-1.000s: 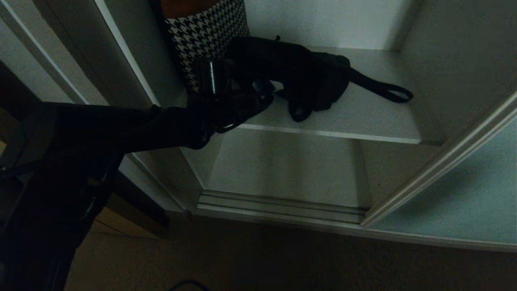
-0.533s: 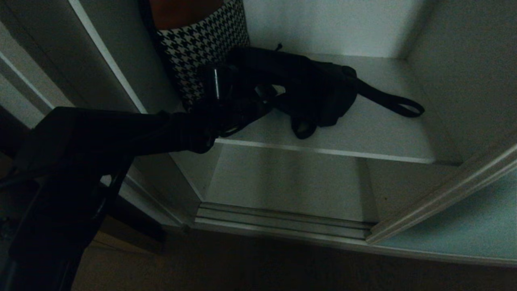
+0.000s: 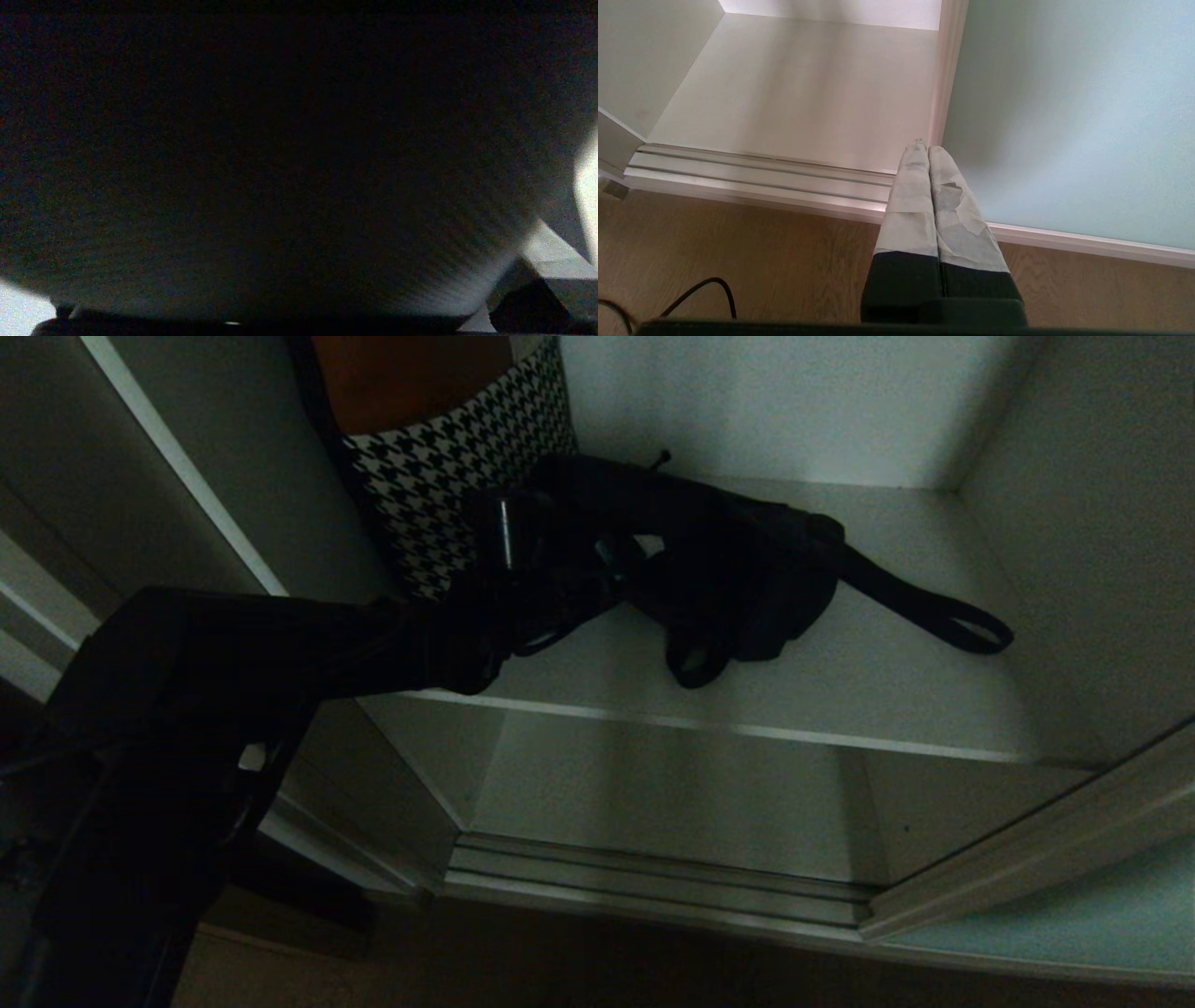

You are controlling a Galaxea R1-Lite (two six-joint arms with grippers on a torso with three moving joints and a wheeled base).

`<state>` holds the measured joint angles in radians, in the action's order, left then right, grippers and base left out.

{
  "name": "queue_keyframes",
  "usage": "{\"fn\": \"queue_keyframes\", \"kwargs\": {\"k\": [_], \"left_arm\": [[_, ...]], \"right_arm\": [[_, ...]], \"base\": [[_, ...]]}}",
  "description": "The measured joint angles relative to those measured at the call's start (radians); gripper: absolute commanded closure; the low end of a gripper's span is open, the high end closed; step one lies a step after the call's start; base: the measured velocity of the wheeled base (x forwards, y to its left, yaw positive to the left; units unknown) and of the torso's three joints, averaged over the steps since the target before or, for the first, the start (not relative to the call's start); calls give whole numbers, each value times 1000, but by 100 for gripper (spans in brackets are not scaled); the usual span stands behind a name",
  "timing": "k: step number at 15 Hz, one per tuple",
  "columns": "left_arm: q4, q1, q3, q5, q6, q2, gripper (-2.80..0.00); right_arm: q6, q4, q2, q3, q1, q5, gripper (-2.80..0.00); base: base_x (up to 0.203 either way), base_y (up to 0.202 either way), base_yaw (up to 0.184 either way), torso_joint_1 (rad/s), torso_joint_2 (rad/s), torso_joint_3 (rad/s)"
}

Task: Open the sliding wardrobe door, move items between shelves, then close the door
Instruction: Place the bag on the lower shelf

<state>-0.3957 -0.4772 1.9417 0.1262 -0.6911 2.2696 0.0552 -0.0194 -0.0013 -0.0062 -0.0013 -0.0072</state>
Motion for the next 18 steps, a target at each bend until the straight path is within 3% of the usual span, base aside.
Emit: {"fn": "queue_keyframes", "kwargs": {"k": [1,3,4,18], "left_arm": [[2,-2,0,-1,41,-3,-280],[12,-4,0,-3,59,-9,-280],[10,-4,0,-7,61,-11,0],[45,-43,0,-12,50,-52,0]], "right_arm": [[0,0,0,0,0,0,0],[0,0,0,0,0,0,0],[0,0,0,0,0,0,0],[0,0,0,0,0,0,0]], "base": [[0,0,0,0,0,0],[0,0,0,0,0,0],[0,0,0,0,0,0],[0,0,0,0,0,0]]}}
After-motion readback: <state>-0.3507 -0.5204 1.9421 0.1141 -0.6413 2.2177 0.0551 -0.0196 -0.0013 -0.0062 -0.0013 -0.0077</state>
